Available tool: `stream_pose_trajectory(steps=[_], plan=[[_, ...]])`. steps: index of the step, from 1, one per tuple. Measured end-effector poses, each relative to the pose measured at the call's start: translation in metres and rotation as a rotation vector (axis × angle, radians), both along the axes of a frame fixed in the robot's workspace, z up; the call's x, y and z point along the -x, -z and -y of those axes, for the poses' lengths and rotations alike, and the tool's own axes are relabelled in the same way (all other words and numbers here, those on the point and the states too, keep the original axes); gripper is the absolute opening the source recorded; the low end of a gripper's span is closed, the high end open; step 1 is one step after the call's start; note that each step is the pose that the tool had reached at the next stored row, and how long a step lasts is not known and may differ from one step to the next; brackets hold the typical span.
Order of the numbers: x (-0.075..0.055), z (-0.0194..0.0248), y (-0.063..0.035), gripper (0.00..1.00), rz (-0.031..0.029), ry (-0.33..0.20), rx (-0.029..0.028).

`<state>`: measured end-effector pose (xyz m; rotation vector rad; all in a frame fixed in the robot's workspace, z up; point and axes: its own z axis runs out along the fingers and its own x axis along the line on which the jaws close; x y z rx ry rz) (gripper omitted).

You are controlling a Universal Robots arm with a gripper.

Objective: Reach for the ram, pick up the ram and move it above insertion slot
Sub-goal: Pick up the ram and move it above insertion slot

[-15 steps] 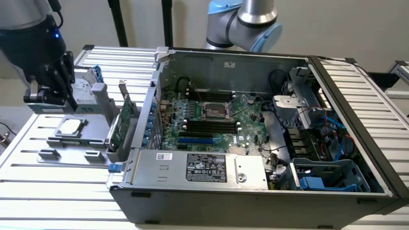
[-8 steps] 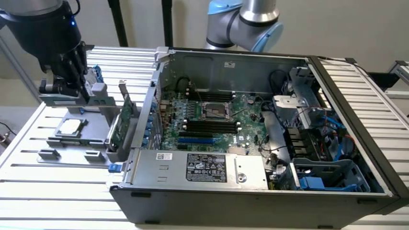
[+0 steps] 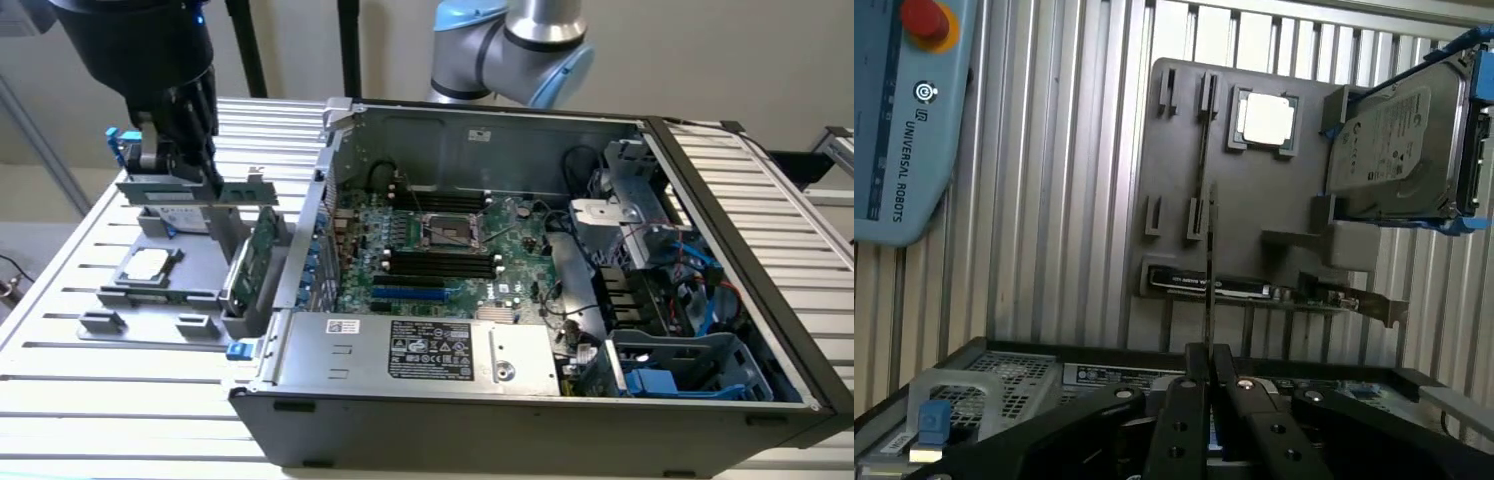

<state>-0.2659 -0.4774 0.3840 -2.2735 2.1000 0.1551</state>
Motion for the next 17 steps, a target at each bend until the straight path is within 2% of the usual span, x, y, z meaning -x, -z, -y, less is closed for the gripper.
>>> stream_pose_trajectory(steps=[6,17], plan=[[-0.027,0.0002,-0.0054,0.13,0.0000,-0.003,-0.0106],[-0.077,0.0003,-0.0068,0.13,-0.0002,-0.009,-0.0203]])
